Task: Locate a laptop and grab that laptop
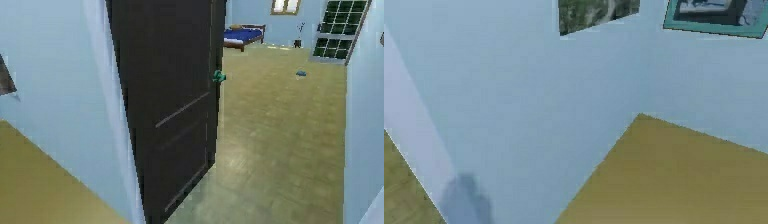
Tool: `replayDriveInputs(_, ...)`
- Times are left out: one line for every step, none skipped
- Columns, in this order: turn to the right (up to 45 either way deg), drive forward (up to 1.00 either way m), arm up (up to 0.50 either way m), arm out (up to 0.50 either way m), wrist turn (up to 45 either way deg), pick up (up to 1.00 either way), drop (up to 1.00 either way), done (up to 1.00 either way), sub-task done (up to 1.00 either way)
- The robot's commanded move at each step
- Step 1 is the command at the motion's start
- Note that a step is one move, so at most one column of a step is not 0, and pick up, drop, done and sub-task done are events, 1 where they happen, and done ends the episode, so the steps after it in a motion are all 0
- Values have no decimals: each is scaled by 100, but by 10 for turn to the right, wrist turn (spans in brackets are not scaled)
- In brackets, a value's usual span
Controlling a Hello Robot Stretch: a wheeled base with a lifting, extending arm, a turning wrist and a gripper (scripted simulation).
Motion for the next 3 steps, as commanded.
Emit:
replayDriveInputs(0,35,0,0,0,0,0,0,0)
replayDriveInputs(210,0,0,0,0,0,0,0,0)
replayDriveInputs(0,100,0,0,0,0,0,0,0)
